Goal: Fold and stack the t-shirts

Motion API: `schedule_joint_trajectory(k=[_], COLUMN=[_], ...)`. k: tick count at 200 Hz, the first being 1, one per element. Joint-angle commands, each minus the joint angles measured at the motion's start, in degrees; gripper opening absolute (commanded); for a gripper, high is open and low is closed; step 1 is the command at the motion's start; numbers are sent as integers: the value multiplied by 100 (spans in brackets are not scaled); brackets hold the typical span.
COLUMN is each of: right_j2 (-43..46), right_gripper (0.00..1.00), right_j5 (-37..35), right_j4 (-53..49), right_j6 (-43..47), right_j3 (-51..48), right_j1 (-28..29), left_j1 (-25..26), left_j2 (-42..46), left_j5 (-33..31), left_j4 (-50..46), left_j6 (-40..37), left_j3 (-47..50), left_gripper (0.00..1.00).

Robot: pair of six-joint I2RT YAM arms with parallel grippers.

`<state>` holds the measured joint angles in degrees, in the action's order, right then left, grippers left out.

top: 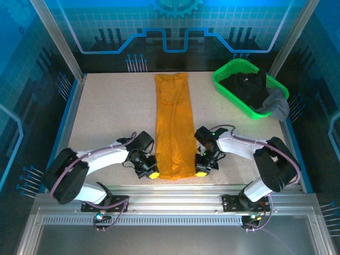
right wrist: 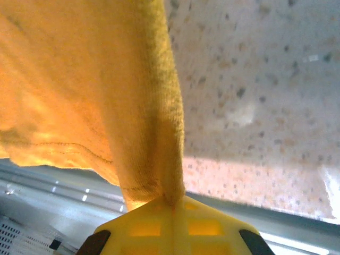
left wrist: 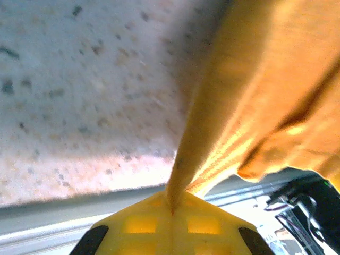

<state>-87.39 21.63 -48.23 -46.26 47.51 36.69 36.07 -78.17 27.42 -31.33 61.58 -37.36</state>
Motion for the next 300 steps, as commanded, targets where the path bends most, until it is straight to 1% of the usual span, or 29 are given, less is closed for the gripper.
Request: schedule_joint_trajectory(k=[1,16,39,71,85,120,146,169,203,226,239,242,244,255,261,268,273,284,300], right_j2=[283,324,153,-402,-706,-1570,-2212,-2659,-3244,-3634,-3919,-3986,-4029,-4189,-4198,-4169,-4130,-4014,-3800], right_gripper=[0,0,0,0,0,0,0,0,0,0,0,3,6,27,39,48,52,58,60], right_j5=[88,46,-86,-373,-470,-432,-551,-627,-694,-669,-528,-510,-508,-540,-592,-618,-629,-663,-735], right_j4=[-584,-618,-674,-739,-682,-494,-526,-516,-522,-581,-652,-701,-740,-848,-844,-801,-769,-754,-852], right_j6=[-14,-95,-134,-75,-45,-6,66,92,104,115,127,134,135,175,212,244,285,370,500], right_j3=[338,684,1300,2304,2702,3655,4396,4857,5381,5735,6016,6097,6144,6393,6467,6544,6583,6662,6628], right_j1=[-83,-231,-504,-949,-1116,-1452,-1601,-1708,-1822,-1884,-1923,-1934,-1939,-1970,-1996,-2021,-2048,-2102,-2194], left_j1=[-6,-96,-250,-653,-890,-1395,-1665,-1820,-1919,-1970,-2007,-2014,-2016,-2054,-2068,-2078,-2078,-2078,-2065], left_j2=[590,824,927,487,120,-764,-1345,-1782,-2349,-2733,-2957,-3009,-3043,-3208,-3262,-3271,-3233,-3057,-2628], left_j5=[-317,-552,-877,-1260,-1241,-1157,-1054,-1025,-923,-897,-898,-884,-880,-801,-757,-812,-904,-1138,-1371], left_j4=[-484,-305,457,994,1214,1624,1775,1708,1935,1886,1786,1768,1759,1758,1726,1554,1400,1128,1027], left_j6=[67,258,618,660,636,413,275,103,54,-5,-41,-63,-73,-114,-167,-252,-334,-437,-432], left_j3=[-255,-395,-541,-1105,-1373,-2038,-2463,-2825,-3109,-3391,-3578,-3618,-3648,-3792,-3873,-3986,-4053,-4091,-3775], left_gripper=[0,0,0,0,0,0,0,0,0,0,0,0,2,22,28,34,36,42,49])
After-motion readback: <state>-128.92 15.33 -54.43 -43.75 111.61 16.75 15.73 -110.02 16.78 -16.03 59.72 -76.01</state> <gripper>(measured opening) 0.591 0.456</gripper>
